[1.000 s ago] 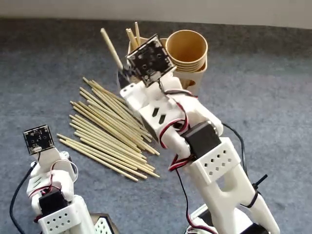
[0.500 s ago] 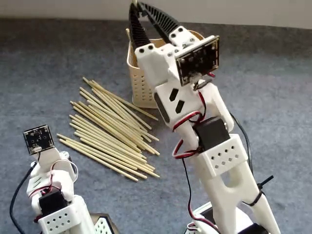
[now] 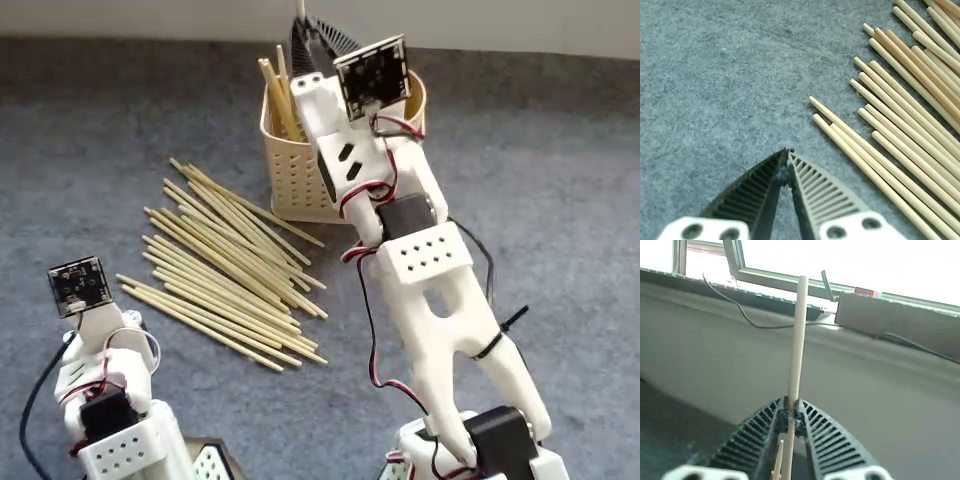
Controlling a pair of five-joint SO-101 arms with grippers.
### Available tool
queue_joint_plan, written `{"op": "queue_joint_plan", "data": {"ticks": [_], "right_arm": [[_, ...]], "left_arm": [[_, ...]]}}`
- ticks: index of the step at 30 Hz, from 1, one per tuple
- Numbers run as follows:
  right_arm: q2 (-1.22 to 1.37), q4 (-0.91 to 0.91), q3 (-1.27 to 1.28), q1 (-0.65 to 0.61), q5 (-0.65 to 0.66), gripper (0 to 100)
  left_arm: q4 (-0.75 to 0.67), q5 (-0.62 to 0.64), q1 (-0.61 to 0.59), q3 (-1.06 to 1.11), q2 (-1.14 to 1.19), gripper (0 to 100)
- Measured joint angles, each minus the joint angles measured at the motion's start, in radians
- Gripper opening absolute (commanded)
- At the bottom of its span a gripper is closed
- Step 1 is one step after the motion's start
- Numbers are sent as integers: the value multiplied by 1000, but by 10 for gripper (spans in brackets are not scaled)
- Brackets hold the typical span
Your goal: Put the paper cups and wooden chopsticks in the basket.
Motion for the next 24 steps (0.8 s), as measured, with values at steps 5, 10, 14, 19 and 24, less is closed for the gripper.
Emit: {"op": "queue_joint_plan", "data": {"ticks": [5, 10, 14, 19, 24], "right_arm": [[-5, 0, 75, 0, 0, 27], [-8, 0, 117, 0, 0, 112], [-8, 0, 117, 0, 0, 112], [-100, 21, 117, 0, 0, 112], [-210, 235, 117, -17, 0, 112]], "left_arm": [[0, 0, 0, 0, 0, 11], [0, 0, 0, 0, 0, 11], [0, 0, 0, 0, 0, 11], [0, 0, 0, 0, 0, 11], [0, 0, 0, 0, 0, 11]]}}
